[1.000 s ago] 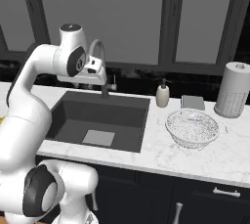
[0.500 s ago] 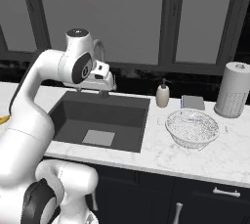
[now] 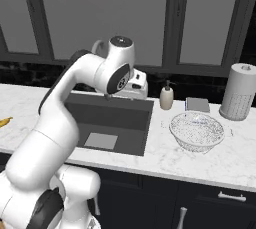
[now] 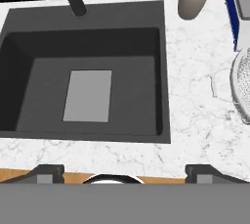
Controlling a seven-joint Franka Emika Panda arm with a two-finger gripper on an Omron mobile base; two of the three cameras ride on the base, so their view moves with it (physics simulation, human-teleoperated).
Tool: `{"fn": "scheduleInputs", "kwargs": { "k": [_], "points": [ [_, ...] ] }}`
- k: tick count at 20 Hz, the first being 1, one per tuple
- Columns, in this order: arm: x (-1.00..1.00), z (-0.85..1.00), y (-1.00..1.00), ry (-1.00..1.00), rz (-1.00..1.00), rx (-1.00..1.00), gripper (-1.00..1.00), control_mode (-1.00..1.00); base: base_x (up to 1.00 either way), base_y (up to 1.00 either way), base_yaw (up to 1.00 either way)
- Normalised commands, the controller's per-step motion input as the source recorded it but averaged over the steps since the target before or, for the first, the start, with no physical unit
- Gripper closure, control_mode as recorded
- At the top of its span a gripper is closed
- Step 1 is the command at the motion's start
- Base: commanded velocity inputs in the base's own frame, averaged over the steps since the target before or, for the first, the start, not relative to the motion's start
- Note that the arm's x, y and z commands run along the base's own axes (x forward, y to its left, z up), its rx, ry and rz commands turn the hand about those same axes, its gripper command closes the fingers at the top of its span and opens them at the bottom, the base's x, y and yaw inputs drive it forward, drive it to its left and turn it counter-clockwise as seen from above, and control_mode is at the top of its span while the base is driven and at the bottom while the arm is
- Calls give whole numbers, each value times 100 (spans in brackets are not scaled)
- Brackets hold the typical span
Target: Put the colander in the sink, put the banana in the colander, and turn on the sink faucet and pour water over the colander.
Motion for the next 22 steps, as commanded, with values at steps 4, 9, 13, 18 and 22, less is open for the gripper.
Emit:
{"fn": "scheduleInputs", "kwargs": {
  "k": [4,9,13,18,22],
  "points": [
    [0,-9,-83,0,0,0,-100,-100,0,0,0],
    [0,-22,-72,0,0,-5,-100,-100,0,0,0],
    [0,-31,-53,0,0,-11,-100,-100,0,0,0],
    [2,-32,-34,5,4,-11,-100,-100,0,0,0],
    [0,-38,-31,5,8,-13,-100,-100,0,0,0]
  ]
}}
